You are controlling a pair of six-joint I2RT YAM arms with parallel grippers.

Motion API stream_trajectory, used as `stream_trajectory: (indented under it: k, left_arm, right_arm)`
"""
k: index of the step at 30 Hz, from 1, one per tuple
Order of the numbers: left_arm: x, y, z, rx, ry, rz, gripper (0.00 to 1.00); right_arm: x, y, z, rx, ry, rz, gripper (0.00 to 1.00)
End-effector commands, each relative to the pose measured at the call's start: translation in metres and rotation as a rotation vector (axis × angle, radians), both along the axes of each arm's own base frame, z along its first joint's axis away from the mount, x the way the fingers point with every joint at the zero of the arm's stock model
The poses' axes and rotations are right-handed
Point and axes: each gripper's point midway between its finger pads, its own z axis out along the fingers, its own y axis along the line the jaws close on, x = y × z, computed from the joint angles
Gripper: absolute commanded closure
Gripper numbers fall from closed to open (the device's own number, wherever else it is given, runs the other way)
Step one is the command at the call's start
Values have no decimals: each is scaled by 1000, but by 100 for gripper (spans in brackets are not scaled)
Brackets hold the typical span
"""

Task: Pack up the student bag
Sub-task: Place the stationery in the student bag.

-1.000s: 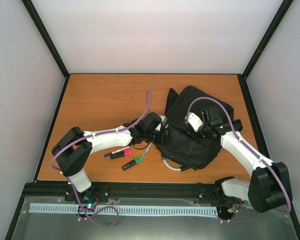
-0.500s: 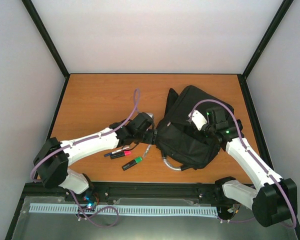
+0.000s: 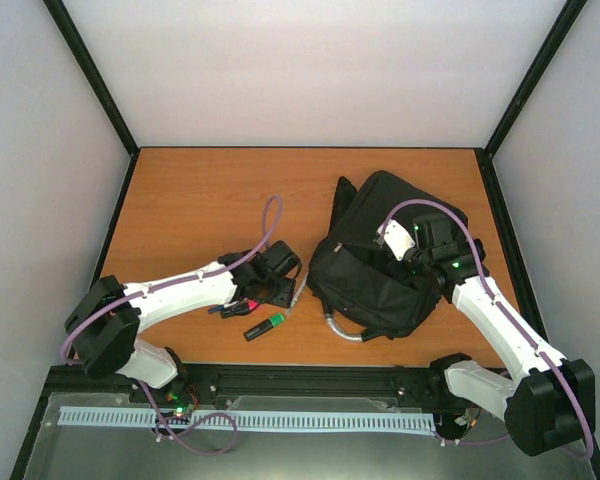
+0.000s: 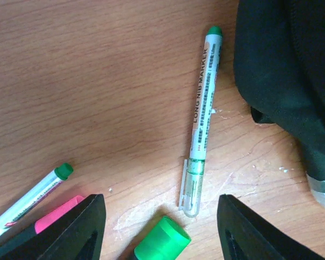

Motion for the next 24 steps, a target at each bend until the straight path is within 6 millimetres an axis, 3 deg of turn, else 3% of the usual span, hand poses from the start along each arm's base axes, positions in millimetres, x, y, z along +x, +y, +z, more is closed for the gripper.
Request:
stream_trajectory:
  k: [1, 10, 18, 24]
  left_arm:
    - [0, 1, -5, 34, 13, -26, 42]
    - [5, -14, -17, 81, 30, -73, 44]
    - [19, -41, -27, 118, 9, -129, 45]
    - [34, -40, -30, 196, -29, -125, 54]
  right_arm:
    - [8, -1, 11, 12, -59, -24, 97]
    - [8, 2, 10, 20, -55, -9, 97]
    - [7, 0, 12, 19, -58, -18, 97]
    - [6, 0, 19, 26, -86, -14, 97]
